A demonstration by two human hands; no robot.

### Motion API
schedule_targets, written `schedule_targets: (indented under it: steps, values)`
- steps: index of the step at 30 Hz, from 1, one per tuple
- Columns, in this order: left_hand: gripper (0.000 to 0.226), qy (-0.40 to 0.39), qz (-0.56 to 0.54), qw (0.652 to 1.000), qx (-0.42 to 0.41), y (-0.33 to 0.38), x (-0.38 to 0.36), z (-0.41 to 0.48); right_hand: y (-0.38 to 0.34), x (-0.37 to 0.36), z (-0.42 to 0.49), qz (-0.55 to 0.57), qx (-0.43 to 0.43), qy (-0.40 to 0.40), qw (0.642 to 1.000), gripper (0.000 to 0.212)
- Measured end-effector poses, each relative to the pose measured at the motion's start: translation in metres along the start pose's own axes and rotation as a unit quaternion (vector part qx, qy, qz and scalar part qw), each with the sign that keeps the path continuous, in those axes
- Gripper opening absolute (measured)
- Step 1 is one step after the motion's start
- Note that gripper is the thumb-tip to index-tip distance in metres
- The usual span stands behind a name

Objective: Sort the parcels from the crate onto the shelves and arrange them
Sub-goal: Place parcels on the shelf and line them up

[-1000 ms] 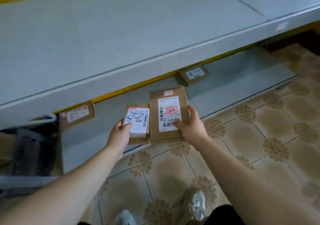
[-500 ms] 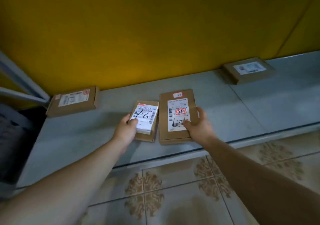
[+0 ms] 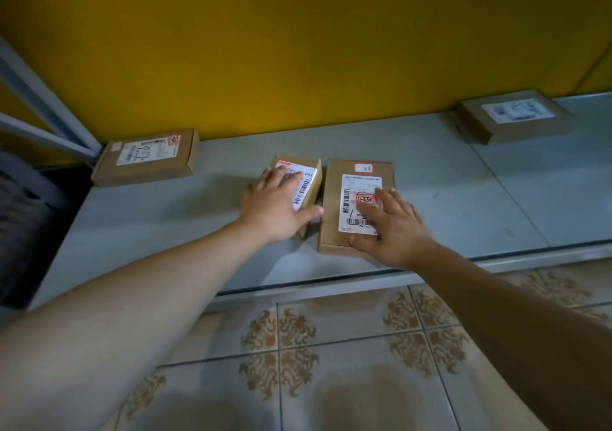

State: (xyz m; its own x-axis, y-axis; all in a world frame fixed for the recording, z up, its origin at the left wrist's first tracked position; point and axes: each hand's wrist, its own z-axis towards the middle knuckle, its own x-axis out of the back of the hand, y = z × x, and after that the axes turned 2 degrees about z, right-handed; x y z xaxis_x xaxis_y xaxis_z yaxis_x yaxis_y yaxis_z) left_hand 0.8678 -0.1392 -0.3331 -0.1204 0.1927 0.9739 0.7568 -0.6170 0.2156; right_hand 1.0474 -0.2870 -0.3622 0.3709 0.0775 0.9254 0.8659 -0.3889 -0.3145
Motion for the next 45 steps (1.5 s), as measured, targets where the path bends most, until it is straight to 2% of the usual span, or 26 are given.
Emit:
schedule_targets:
  steps: [3, 7, 12, 23, 28, 32, 34, 37, 39, 41, 45]
  values:
    - [0.072, -0.019, 0.064, 0.998, -0.021, -0.013, 0.001, 0.009, -0.001, -0.009, 0.003, 0.006, -0.018, -0.02, 1.0, 0.078]
    - [0.057, 0.052, 0.096, 0.994, -0.03, -0.052, 0.011, 0.027, -0.013, -0.015, 0.008, 0.037, -0.055, 0.011, 0.998, 0.073]
    - [0.057, 0.03, 0.058, 0.998, -0.013, -0.076, 0.012, 0.057, -0.03, -0.025, 0.027, 0.095, -0.083, 0.048, 0.991, 0.071]
    - [0.066, 0.056, 0.038, 0.998, -0.004, -0.102, 0.005, 0.125, -0.035, -0.031, 0.052, 0.117, -0.085, 0.097, 0.985, 0.069]
    - [0.074, 0.037, 0.058, 0.998, 0.008, -0.1, 0.012, 0.13, -0.034, -0.032, 0.054, 0.106, -0.088, 0.097, 0.986, 0.069]
    - [0.072, 0.148, 0.014, 0.988, -0.051, -0.081, -0.001, 0.093, -0.034, -0.023, 0.048, 0.063, -0.091, 0.068, 0.991, 0.069]
    - [0.069, 0.114, 0.001, 0.992, -0.049, -0.068, -0.017, 0.076, -0.03, -0.017, 0.041, 0.034, -0.101, 0.059, 0.993, 0.07]
    - [0.069, -0.009, 0.011, 1.0, -0.018, -0.041, -0.043, 0.066, -0.011, -0.007, 0.029, 0.011, -0.143, 0.054, 0.988, 0.071]
    - [0.069, -0.061, 0.011, 0.998, -0.016, -0.02, -0.057, 0.063, 0.008, 0.0, 0.019, 0.007, -0.184, 0.052, 0.981, 0.075]
    - [0.068, -0.081, 0.019, 0.996, -0.022, 0.001, -0.067, 0.059, 0.028, 0.008, 0.007, -0.015, -0.208, 0.049, 0.977, 0.085]
    - [0.067, -0.07, 0.036, 0.996, -0.041, 0.043, -0.078, 0.06, 0.074, 0.022, -0.018, -0.079, -0.226, 0.014, 0.971, 0.107]
